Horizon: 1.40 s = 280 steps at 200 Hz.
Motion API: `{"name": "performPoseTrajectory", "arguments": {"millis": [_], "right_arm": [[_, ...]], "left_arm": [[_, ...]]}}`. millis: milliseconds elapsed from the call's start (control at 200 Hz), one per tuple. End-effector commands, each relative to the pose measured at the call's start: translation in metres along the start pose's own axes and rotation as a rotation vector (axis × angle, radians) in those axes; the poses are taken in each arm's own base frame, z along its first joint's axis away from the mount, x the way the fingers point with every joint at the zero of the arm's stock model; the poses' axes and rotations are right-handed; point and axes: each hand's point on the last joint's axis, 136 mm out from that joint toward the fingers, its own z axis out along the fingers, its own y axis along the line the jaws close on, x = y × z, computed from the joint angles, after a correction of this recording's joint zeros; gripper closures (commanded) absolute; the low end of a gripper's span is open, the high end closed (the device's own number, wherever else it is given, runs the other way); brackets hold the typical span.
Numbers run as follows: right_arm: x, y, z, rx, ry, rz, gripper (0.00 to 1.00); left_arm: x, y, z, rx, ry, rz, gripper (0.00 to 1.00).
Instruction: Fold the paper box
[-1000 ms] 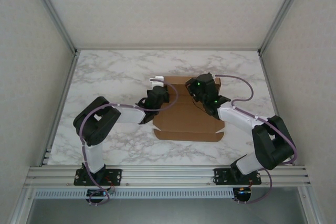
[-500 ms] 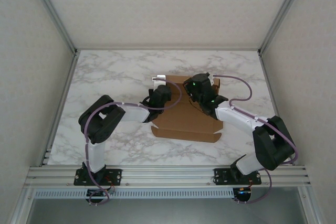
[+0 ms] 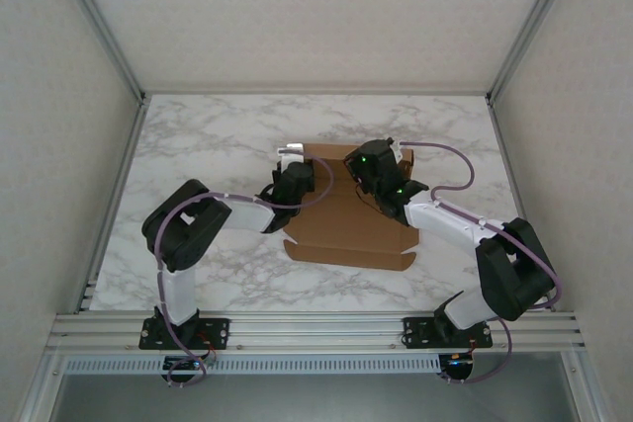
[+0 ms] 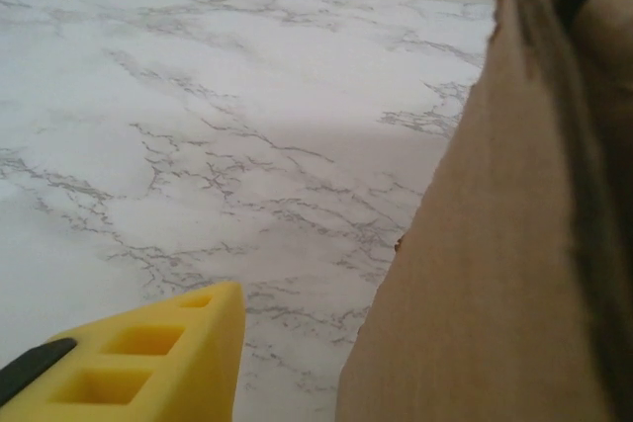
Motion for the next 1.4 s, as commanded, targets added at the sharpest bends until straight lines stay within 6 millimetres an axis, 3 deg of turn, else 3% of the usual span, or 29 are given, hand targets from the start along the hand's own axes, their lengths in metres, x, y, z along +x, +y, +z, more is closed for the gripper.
{"name": "performPoseTrajectory", "arguments": {"millis": [0,220,411,541,736,881,976,1137,1397], "right_arm": [[-0.011,-0.022,-0.004,0.094,-0.047,-0.064,1.00],[-0.014,-0.014,-0.004,0.076,-0.056,-0.060,1.00],[-0.014,-0.008,-0.001,0.057,-0.055,-0.041,1.00],[-0.017,-0.005,0.003,0.031,-0.058,-0.024,1.00],[-0.017,-0.010,0.011,-0.016,-0.047,0.021,1.00],[-0.017,-0.015,0.022,-0.067,-0.009,0.084,1.00],[-0.018,-0.015,0.024,-0.074,-0.010,0.099,1.00],[-0.022,-0.010,0.023,-0.081,-0.012,0.103,1.00],[-0.019,-0.009,0.025,-0.080,0.008,0.108,1.00]], "left_arm": [[0.011,0.025,-0.001,-0.036,0.044,-0.009,0.56],[0.019,0.024,0.000,-0.032,0.073,-0.004,0.56],[0.020,0.021,-0.005,-0.026,0.081,-0.005,0.47],[0.022,0.023,-0.010,-0.014,0.081,-0.010,0.46],[0.011,0.024,-0.019,0.019,0.046,-0.041,0.42],[-0.001,0.020,-0.023,0.044,0.017,-0.059,0.30],[-0.002,0.020,-0.023,0.059,0.014,-0.058,0.28],[0.007,0.027,-0.016,0.056,0.033,-0.065,0.32],[0.024,0.017,-0.002,0.088,0.082,-0.061,0.46]]}}
